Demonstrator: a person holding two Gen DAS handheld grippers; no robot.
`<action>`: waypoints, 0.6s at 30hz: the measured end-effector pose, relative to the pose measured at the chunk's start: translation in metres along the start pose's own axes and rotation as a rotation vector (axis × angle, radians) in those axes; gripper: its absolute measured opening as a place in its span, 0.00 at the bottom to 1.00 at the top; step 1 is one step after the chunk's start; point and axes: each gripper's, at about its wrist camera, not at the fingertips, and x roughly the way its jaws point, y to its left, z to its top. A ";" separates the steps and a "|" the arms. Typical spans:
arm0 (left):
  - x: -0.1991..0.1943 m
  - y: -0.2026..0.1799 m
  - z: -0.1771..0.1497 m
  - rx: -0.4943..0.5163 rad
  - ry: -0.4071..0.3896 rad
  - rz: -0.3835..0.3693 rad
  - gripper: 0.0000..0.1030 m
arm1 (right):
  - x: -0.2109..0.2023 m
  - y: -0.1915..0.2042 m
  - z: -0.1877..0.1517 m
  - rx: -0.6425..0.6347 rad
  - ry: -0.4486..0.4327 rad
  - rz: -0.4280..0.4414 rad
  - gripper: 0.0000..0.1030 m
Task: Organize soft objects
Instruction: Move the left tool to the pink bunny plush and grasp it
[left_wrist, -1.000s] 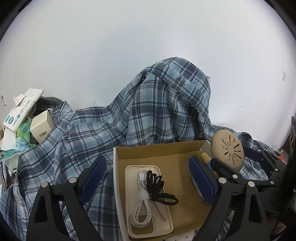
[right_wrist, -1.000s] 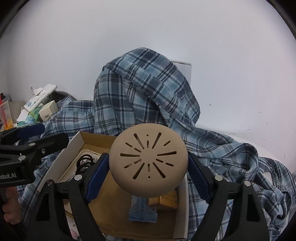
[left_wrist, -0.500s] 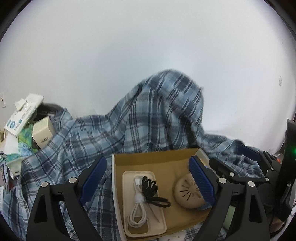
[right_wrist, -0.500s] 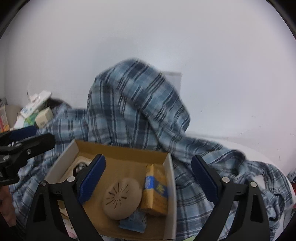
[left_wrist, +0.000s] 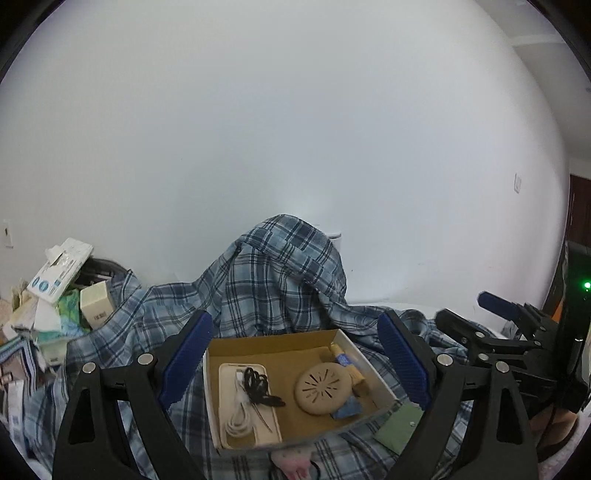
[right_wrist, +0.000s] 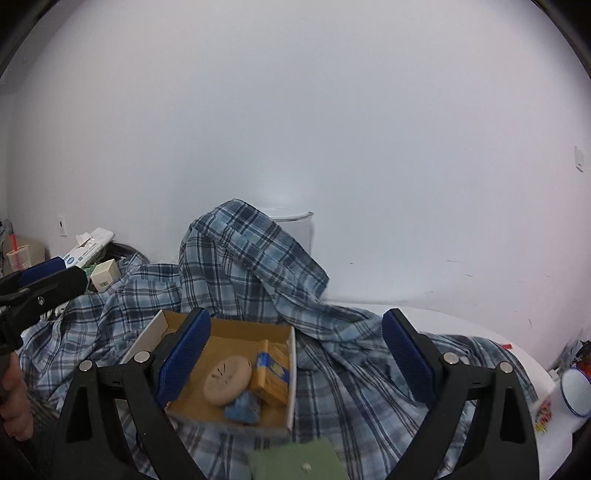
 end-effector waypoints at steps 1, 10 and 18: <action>-0.006 -0.002 -0.004 -0.005 -0.014 0.007 0.90 | -0.008 -0.003 -0.005 0.008 -0.002 -0.005 0.90; -0.032 -0.014 -0.047 0.038 -0.087 0.011 1.00 | -0.041 -0.017 -0.052 0.040 0.011 -0.051 0.95; -0.012 -0.009 -0.079 0.022 0.000 -0.008 1.00 | -0.035 -0.020 -0.081 0.024 0.028 -0.021 0.99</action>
